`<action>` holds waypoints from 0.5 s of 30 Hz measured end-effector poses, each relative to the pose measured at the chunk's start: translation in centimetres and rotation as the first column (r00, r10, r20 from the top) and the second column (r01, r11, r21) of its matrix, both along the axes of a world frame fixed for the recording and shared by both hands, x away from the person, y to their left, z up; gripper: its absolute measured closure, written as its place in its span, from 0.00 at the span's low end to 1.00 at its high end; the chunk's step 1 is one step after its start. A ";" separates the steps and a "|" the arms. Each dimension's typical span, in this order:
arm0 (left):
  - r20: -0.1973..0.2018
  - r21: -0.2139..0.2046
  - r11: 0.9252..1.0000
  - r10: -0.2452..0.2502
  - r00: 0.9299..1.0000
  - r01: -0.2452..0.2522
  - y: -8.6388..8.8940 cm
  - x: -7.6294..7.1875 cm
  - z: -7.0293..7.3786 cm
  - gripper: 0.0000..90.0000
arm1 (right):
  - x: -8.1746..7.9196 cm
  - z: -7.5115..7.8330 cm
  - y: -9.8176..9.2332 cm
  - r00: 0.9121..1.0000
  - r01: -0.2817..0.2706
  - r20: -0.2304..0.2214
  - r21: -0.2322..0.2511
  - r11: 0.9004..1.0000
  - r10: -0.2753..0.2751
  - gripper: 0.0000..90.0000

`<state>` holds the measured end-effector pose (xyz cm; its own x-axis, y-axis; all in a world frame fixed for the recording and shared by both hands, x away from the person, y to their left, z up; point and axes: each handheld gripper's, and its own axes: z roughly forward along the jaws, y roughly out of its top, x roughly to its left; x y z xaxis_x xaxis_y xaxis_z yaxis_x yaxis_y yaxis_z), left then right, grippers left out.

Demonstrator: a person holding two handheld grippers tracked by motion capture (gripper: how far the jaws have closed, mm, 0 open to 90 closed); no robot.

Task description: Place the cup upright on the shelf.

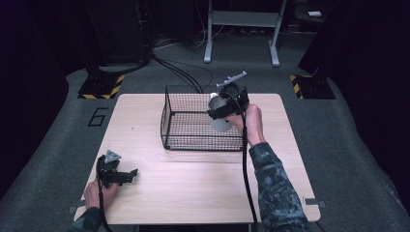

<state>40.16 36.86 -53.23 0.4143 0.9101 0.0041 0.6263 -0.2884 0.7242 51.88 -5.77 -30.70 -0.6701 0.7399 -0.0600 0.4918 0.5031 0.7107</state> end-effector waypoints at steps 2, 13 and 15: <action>0.000 0.003 1.000 -0.004 1.000 0.004 0.0 0.0 0.0 0.00 | 0.5 -0.2 0.2 1.000 0.001 -0.017 0.001 1.000 0.000 0.06; 0.000 0.003 1.000 -0.005 1.000 0.005 0.0 0.0 0.0 0.00 | 2.8 -0.8 1.4 0.999 0.017 -0.039 0.008 1.000 -0.016 0.06; 0.000 0.002 1.000 -0.005 1.000 0.005 0.0 0.0 0.0 0.00 | 3.2 -1.1 1.5 0.999 0.024 -0.042 0.016 1.000 -0.024 0.06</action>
